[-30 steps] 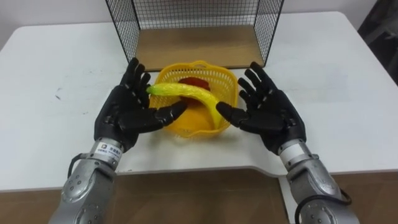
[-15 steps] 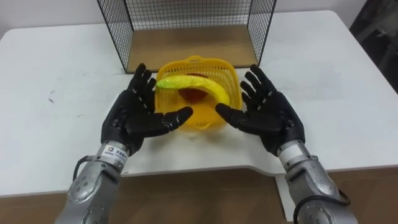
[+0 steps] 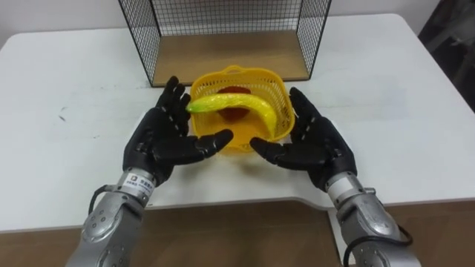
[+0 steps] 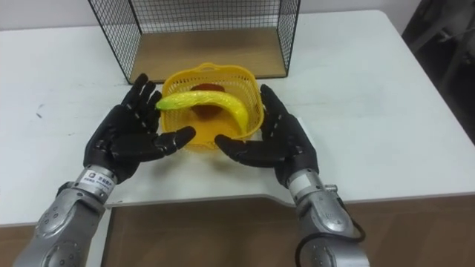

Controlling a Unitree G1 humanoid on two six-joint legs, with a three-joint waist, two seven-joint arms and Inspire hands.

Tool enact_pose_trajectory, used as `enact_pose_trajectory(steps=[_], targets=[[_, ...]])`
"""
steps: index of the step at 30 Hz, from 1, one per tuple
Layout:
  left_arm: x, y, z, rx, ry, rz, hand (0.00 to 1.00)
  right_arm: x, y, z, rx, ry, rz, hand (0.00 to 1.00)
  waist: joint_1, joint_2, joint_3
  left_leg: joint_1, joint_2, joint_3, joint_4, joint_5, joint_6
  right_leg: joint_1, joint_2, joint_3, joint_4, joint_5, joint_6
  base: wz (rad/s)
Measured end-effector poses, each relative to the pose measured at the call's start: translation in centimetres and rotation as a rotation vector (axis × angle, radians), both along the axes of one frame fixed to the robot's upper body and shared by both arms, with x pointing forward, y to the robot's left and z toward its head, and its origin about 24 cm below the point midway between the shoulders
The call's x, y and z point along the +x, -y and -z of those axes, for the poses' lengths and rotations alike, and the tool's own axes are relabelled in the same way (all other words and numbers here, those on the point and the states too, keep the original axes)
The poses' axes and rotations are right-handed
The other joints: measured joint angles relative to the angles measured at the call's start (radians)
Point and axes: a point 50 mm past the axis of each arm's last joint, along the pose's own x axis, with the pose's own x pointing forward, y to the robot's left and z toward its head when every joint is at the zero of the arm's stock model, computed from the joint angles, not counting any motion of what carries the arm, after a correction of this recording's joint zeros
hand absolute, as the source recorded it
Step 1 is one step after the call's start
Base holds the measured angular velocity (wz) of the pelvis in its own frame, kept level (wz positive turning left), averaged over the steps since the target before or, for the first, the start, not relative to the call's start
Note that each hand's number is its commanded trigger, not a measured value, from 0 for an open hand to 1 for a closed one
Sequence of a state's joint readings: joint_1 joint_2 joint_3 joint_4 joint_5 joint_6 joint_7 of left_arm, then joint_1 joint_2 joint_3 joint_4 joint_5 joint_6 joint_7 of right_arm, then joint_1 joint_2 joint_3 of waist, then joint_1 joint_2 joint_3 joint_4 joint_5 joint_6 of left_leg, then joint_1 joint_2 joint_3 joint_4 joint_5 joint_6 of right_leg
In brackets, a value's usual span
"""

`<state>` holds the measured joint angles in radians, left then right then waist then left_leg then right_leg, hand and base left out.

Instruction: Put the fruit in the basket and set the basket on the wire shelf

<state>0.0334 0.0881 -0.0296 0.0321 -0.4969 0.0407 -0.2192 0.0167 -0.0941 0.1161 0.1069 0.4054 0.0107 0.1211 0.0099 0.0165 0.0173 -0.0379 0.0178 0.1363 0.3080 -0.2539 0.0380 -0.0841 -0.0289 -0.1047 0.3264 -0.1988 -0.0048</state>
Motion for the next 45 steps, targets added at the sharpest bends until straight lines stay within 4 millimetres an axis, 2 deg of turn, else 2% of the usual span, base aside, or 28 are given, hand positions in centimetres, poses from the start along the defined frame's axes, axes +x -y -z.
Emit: enact_pose_trajectory(steps=[8, 19, 26, 32, 37, 45], targets=[[0.0, 0.1, 0.0, 0.002, 0.004, 0.014, 0.00, 0.0, -0.4, 0.1, -0.139, 0.011, -0.044, 0.00, 0.001, -0.012, -0.0011, 0.000, 0.000, 0.002, 0.000, 0.000, 0.000, 0.000, 0.000, 0.000, 0.000, 0.000, 0.000, 0.00], [0.0, 0.1, 0.0, 0.011, 0.001, 0.023, 0.00, 0.2, -0.4, 0.0, -0.161, 0.013, -0.056, 0.00, 0.002, -0.019, -0.0061, 0.003, 0.000, 0.001, -0.001, 0.000, 0.000, -0.001, 0.000, 0.002, 0.002, 0.000, 0.000, 0.00], [-0.1, 0.2, 0.0, -0.001, -0.001, 0.022, 0.00, 0.5, -0.6, -0.3, -0.161, 0.025, -0.062, 0.00, 0.003, -0.026, -0.0054, 0.005, 0.000, 0.004, 0.000, 0.000, 0.000, -0.004, -0.001, 0.006, 0.012, 0.000, 0.000, -0.02], [-0.1, 0.8, 0.3, -0.001, -0.017, 0.036, 0.00, 1.2, -0.8, -1.3, -0.159, 0.068, -0.069, 0.00, 0.000, -0.028, -0.0051, 0.005, 0.001, 0.003, 0.004, 0.000, 0.000, -0.005, -0.001, 0.005, 0.016, 0.000, 0.000, 0.00], [-0.1, 1.0, 0.3, -0.011, -0.019, 0.038, 0.00, 1.4, -1.0, -3.5, -0.138, 0.158, -0.072, 0.00, -0.002, -0.027, -0.0053, -0.007, 0.002, 0.003, 0.011, 0.000, 0.000, -0.014, 0.000, 0.005, 0.019, 0.000, -0.001, 0.00], [0.6, 1.2, -0.5, -0.013, 0.012, 0.039, 0.00, 1.5, -1.0, -3.7, -0.052, 0.152, -0.045, 0.00, -0.005, -0.024, -0.0046, -0.003, 0.003, 0.001, 0.015, -0.001, 0.000, -0.005, 0.001, 0.004, 0.016, 0.001, -0.002, 0.00]])
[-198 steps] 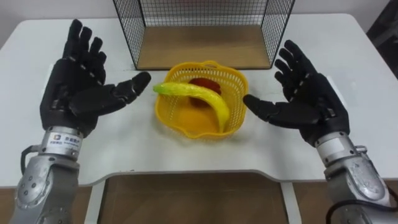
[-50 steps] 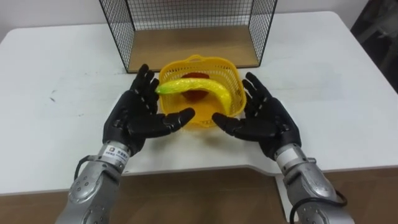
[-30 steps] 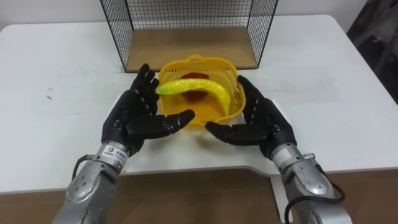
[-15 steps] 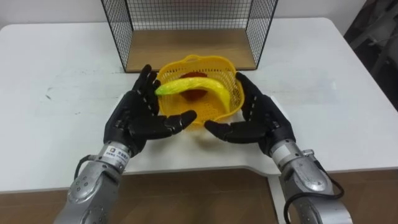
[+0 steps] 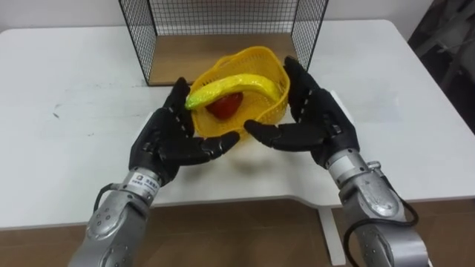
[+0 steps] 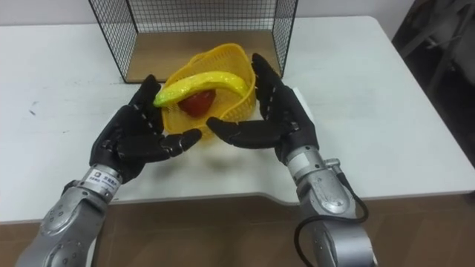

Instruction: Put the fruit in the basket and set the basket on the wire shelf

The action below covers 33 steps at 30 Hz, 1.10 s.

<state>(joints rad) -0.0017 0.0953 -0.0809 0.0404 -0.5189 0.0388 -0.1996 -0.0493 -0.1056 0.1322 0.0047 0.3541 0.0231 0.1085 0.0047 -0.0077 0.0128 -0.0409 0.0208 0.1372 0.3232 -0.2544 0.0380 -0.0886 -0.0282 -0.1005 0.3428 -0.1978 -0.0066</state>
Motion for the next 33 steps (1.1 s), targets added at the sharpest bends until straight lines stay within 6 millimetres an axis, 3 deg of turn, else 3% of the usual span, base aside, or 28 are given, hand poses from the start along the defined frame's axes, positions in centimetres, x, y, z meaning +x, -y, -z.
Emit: enact_pose_trajectory(steps=[9, 19, 33], targets=[[0.4, 0.2, -1.1, -0.005, 0.048, 0.002, 0.00, 0.2, 0.2, -0.4, 0.078, 0.007, 0.021, 0.00, -0.001, 0.025, 0.0005, -0.009, 0.005, 0.000, 0.001, -0.001, -0.002, -0.005, 0.007, 0.001, -0.009, 0.005, -0.004, 0.00], [0.8, 0.2, -3.1, -0.002, 0.133, 0.001, 0.00, 0.3, 0.2, -0.6, 0.099, 0.016, 0.041, 0.00, 0.000, 0.025, 0.0004, 0.003, 0.003, 0.000, -0.013, 0.001, -0.004, 0.001, 0.009, 0.009, -0.018, 0.007, -0.004, 0.00], [0.8, 0.0, -3.3, -0.004, 0.141, -0.005, 0.00, 0.3, 0.2, -0.6, 0.101, 0.014, 0.041, 0.00, 0.000, 0.024, 0.0004, 0.007, 0.003, 0.001, -0.016, 0.003, -0.006, 0.002, 0.011, 0.013, -0.018, 0.007, -0.004, 0.00]])
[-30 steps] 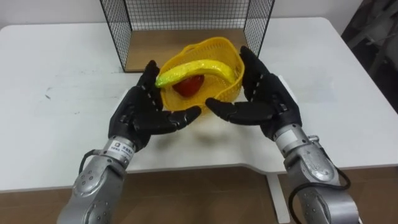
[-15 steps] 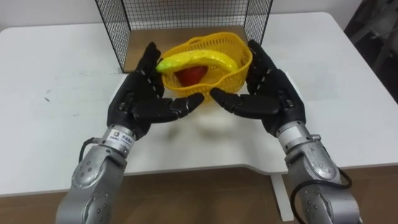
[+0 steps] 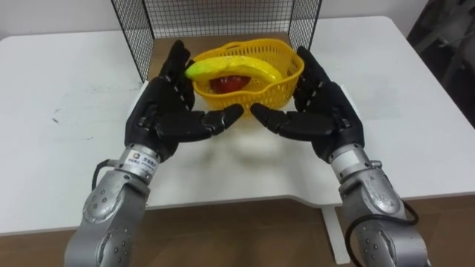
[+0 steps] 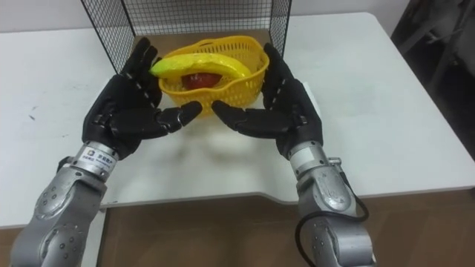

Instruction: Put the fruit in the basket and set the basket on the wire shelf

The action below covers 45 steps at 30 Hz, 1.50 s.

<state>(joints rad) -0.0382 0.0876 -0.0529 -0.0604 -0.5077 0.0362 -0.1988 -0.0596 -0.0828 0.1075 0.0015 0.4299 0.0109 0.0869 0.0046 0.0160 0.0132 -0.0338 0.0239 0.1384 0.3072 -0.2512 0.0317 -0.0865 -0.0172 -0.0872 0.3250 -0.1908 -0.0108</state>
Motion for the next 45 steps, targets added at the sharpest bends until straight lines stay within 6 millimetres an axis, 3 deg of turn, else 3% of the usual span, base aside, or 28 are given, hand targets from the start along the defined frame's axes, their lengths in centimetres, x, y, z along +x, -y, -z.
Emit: enact_pose_trajectory(steps=[11, 17, 20, 24, 26, 29, 31, 32, 33, 34, 36, 37, 41, 45], targets=[[0.0, 0.3, 0.0, -0.015, 0.000, 0.000, 0.00, 0.0, 0.0, 0.0, 0.003, 0.000, 0.000, 0.00, -0.003, -0.006, 0.0003, 0.000, 0.000, 0.000, 0.008, 0.000, 0.000, 0.001, -0.001, -0.001, 0.004, 0.000, 0.000, 0.00], [0.0, 0.2, 0.0, -0.019, 0.000, 0.002, 0.00, 0.0, 0.2, 0.0, 0.007, 0.000, 0.003, 0.00, -0.007, -0.021, -0.0017, -0.024, 0.006, -0.006, 0.050, -0.004, -0.001, -0.002, 0.000, -0.011, 0.012, -0.003, -0.002, 0.06], [0.0, 0.1, 0.0, -0.016, -0.002, 0.000, 0.00, 0.0, 0.3, 0.3, 0.016, -0.014, -0.006, 0.00, 0.001, -0.022, -0.0007, -0.028, 0.015, -0.009, 0.091, -0.023, -0.004, -0.001, 0.002, -0.018, 0.045, -0.019, -0.007, 0.02], [0.0, 0.0, 0.0, -0.012, 0.000, -0.004, 0.00, -0.1, 0.3, 0.6, 0.040, -0.023, -0.013, 0.00, 0.015, -0.026, -0.0002, -0.057, 0.040, -0.011, 0.210, -0.089, -0.020, -0.045, 0.010, -0.025, 0.161, -0.088, -0.026, -0.01], [0.0, -0.1, 0.0, -0.013, 0.001, -0.006, 0.00, -0.1, 0.2, 0.6, 0.044, -0.026, -0.017, 0.00, 0.013, -0.025, -0.0002, -0.060, 0.041, -0.018, 0.230, -0.100, -0.028, -0.042, 0.011, -0.023, 0.179, -0.100, -0.033, 0.06], [0.0, 0.1, 0.0, -0.014, -0.002, 0.000, 0.00, -0.1, 0.3, 0.6, 0.051, -0.020, -0.013, 0.00, 0.011, -0.030, 0.0030, -0.067, 0.041, -0.028, 0.247, -0.087, -0.042, -0.043, 0.016, -0.018, 0.188, -0.106, -0.043, 0.08], [0.0, 0.1, 0.0, -0.011, -0.001, 0.003, 0.00, 0.0, 0.2, 0.6, 0.046, -0.020, -0.012, 0.00, 0.018, -0.032, 0.0056, -0.134, 0.050, -0.030, 0.350, -0.060, -0.054, -0.044, 0.019, -0.004, 0.194, -0.108, -0.051, -0.01], [0.0, 0.0, 0.0, -0.009, -0.001, 0.002, 0.00, 0.0, 0.2, 0.7, 0.048, -0.027, -0.010, 0.00, 0.016, -0.038, 0.0105, -0.191, 0.040, -0.040, 0.379, -0.052, -0.054, -0.044, 0.016, 0.010, 0.195, -0.112, -0.058, 0.16], [0.1, 0.1, -0.1, -0.014, 0.002, 0.006, 0.00, 0.0, 0.5, 0.8, 0.039, -0.030, -0.003, 0.00, 0.012, -0.041, 0.0111, -0.237, 0.027, -0.048, 0.301, -0.043, -0.053, -0.052, 0.015, 0.018, 0.195, -0.116, -0.060, 0.07], [0.1, 0.2, -0.1, -0.015, 0.003, 0.009, 0.00, 0.0, 0.6, 0.8, 0.033, -0.032, 0.000, 0.00, 0.020, -0.044, 0.0126, -0.274, 0.016, -0.050, 0.215, 0.017, -0.042, -0.059, 0.014, 0.027, 0.204, -0.122, -0.056, -0.14], [0.1, 0.2, 0.0, -0.014, -0.001, 0.008, 0.00, 0.0, 0.5, 1.0, 0.025, -0.040, -0.006, 0.00, 0.038, -0.047, 0.0128, -0.291, 0.020, -0.050, 0.168, 0.109, -0.036, -0.060, 0.015, 0.036, 0.218, -0.132, -0.043, -0.41], [0.1, 0.1, -0.1, -0.013, 0.002, 0.005, 0.00, -0.1, 0.5, 1.1, 0.026, -0.044, -0.009, 0.00, 0.034, -0.046, 0.0044, -0.289, 0.020, -0.051, 0.175, 0.131, -0.014, -0.056, 0.017, 0.036, 0.221, -0.143, -0.038, -0.25], [0.2, 0.1, -0.2, -0.011, 0.009, 0.005, 0.00, -0.1, 0.4, 1.1, 0.030, -0.042, -0.010, 0.00, 0.022, -0.047, 0.0027, -0.285, -0.002, -0.046, 0.198, 0.115, 0.011, -0.039, -0.006, 0.030, 0.218, -0.164, -0.018, 0.02], [0.2, 0.1, -0.2, -0.009, 0.015, 0.006, 0.00, -0.1, 0.6, 1.1, 0.030, -0.042, -0.009, 0.00, 0.024, -0.045, 0.0020, -0.278, -0.040, -0.031, 0.204, 0.087, 0.034, -0.035, -0.050, 0.030, 0.239, -0.204, 0.004, 0.08]])
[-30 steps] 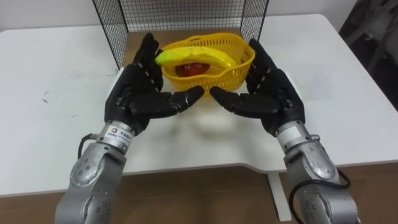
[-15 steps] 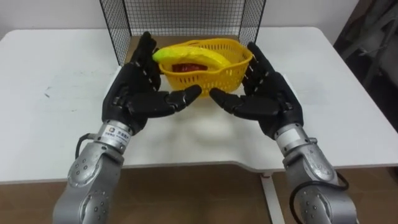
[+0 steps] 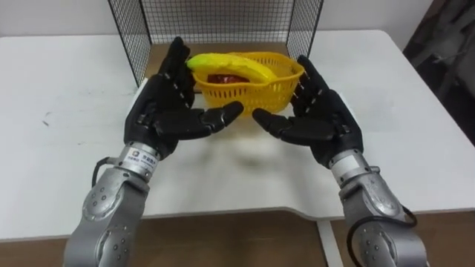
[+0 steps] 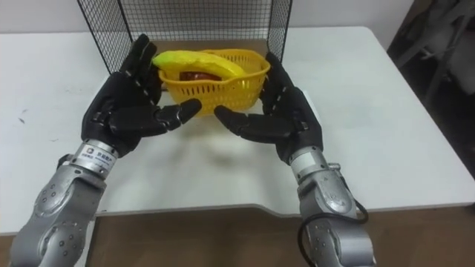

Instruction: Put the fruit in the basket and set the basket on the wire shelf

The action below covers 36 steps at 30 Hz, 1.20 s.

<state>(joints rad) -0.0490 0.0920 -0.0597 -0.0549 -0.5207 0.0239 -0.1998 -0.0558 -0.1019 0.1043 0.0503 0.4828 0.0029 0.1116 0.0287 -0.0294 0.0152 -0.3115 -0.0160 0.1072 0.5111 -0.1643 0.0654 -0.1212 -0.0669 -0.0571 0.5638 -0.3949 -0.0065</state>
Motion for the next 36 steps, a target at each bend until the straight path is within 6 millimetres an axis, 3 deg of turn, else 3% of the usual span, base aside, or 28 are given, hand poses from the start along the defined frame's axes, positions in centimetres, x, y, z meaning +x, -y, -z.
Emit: enact_pose_trajectory(steps=[5, 7, 8, 9, 11, 12, 13, 15, 17, 18, 20, 21, 22, 25, 31, 36], targets=[[0.0, 0.1, -0.1, -0.005, 0.009, -0.001, 0.00, 0.0, 0.0, 0.0, -0.027, 0.004, -0.004, 0.00, 0.000, -0.002, -0.0006, 0.003, -0.038, 0.017, 0.035, -0.052, 0.022, 0.000, -0.045, 0.004, 0.062, -0.043, 0.030, 0.03], [0.0, 0.1, -0.1, -0.005, 0.012, -0.001, 0.00, 0.0, 0.0, -0.1, -0.033, 0.006, -0.003, 0.00, -0.002, -0.007, 0.0002, 0.021, -0.066, 0.031, 0.045, -0.080, 0.039, -0.031, -0.089, -0.003, 0.188, -0.049, 0.047, -0.03], [0.0, 0.1, -0.1, -0.005, 0.013, 0.000, 0.00, 0.0, 0.0, -0.1, -0.032, 0.007, -0.003, 0.00, -0.008, -0.009, 0.0003, 0.026, -0.074, 0.034, 0.050, -0.087, 0.044, -0.043, -0.097, -0.006, 0.231, -0.045, 0.052, 0.15], [0.0, 0.2, -0.2, -0.004, 0.016, 0.003, 0.00, 0.0, 0.0, -0.1, -0.032, 0.007, -0.003, 0.00, -0.020, -0.015, 0.0007, 0.034, -0.088, 0.040, 0.070, -0.106, 0.055, -0.071, -0.117, 0.001, 0.324, -0.029, 0.070, 0.18], [0.0, 0.3, -0.2, -0.005, 0.021, 0.005, 0.00, 0.1, 0.1, -0.1, -0.034, 0.008, 0.002, 0.00, -0.020, -0.019, 0.0025, 0.061, -0.094, 0.058, 0.092, -0.141, 0.070, -0.122, -0.138, 0.025, 0.465, 0.049, 0.071, 0.07], [0.0, 0.3, -0.3, -0.005, 0.027, 0.003, 0.00, 0.1, 0.0, -0.1, -0.037, 0.011, 0.002, 0.00, -0.020, -0.019, 0.0026, 0.067, -0.094, 0.057, 0.094, -0.146, 0.072, -0.129, -0.140, 0.024, 0.485, 0.070, 0.071, 0.00], [0.0, 0.4, -0.4, -0.010, 0.035, 0.000, 0.00, 0.1, 0.0, -0.1, -0.049, 0.016, 0.003, 0.00, -0.019, -0.019, 0.0031, 0.079, -0.092, 0.053, 0.092, -0.154, 0.076, -0.141, -0.138, 0.022, 0.505, 0.106, 0.072, 0.00], [0.0, 0.5, -0.4, -0.006, 0.035, -0.003, 0.00, 0.1, 0.1, -0.1, -0.046, 0.017, 0.003, 0.00, -0.022, -0.013, 0.0030, 0.097, -0.083, 0.046, 0.085, -0.161, 0.082, -0.137, -0.124, 0.016, 0.499, 0.128, 0.079, -0.09], [0.0, 0.4, -0.5, -0.006, 0.042, -0.021, 0.00, 0.1, 0.0, -0.3, -0.044, 0.031, 0.001, 0.00, -0.017, -0.006, 0.0060, 0.097, -0.076, 0.044, 0.075, -0.163, 0.084, -0.144, -0.115, 0.007, 0.451, 0.075, 0.080, -0.17], [0.0, 0.3, -0.5, -0.008, 0.041, -0.027, 0.00, 0.1, -0.1, -0.3, -0.046, 0.030, -0.002, 0.00, -0.018, 0.000, 0.0080, 0.098, -0.069, 0.044, 0.069, -0.163, 0.085, -0.149, -0.103, 0.000, 0.374, 0.034, 0.072, -0.10], [0.0, 0.3, -0.4, -0.007, 0.038, -0.029, 0.00, 0.0, -0.2, 0.0, -0.047, 0.020, -0.008, 0.00, -0.017, 0.001, 0.0084, 0.104, -0.066, 0.046, 0.058, -0.163, 0.085, -0.153, -0.087, -0.008, 0.225, 0.013, 0.068, -0.05], [0.0, 0.2, -0.4, -0.007, 0.036, -0.032, 0.00, 0.0, -0.2, 0.0, -0.049, 0.018, -0.009, 0.00, -0.018, 0.001, 0.0084, 0.112, -0.067, 0.050, 0.055, -0.163, 0.084, -0.149, -0.075, -0.014, 0.122, 0.032, 0.062, 0.10], [0.1, 0.3, -0.3, -0.008, 0.033, -0.031, 0.00, -0.1, -0.3, 0.2, -0.051, 0.013, -0.009, 0.00, -0.022, 0.010, 0.0075, 0.125, -0.063, 0.041, 0.044, -0.165, 0.081, -0.137, -0.060, -0.017, 0.092, 0.071, 0.056, 0.08], [0.1, 0.2, -0.5, 0.005, 0.039, -0.034, 0.00, 0.0, -0.3, 0.2, -0.058, 0.014, -0.009, 0.00, -0.020, 0.017, 0.0041, 0.153, -0.035, 0.039, -0.002, -0.155, 0.063, -0.085, -0.028, -0.035, 0.004, 0.108, 0.038, -0.08], [0.1, 0.4, -0.7, -0.001, 0.048, -0.024, 0.00, 0.4, 0.0, -0.5, -0.054, 0.041, 0.011, 0.00, -0.022, 0.022, 0.0017, 0.171, -0.004, 0.032, -0.037, -0.148, 0.046, -0.040, 0.007, -0.046, -0.085, 0.144, 0.023, -0.03], [0.5, 0.7, -1.3, -0.007, 0.071, -0.015, 0.00, 1.6, -0.2, -2.0, -0.038, 0.094, 0.015, 0.00, -0.023, 0.023, 0.0003, 0.186, 0.004, 0.032, -0.064, -0.144, 0.037, -0.019, 0.018, -0.049, -0.129, 0.158, 0.017, -0.03]])
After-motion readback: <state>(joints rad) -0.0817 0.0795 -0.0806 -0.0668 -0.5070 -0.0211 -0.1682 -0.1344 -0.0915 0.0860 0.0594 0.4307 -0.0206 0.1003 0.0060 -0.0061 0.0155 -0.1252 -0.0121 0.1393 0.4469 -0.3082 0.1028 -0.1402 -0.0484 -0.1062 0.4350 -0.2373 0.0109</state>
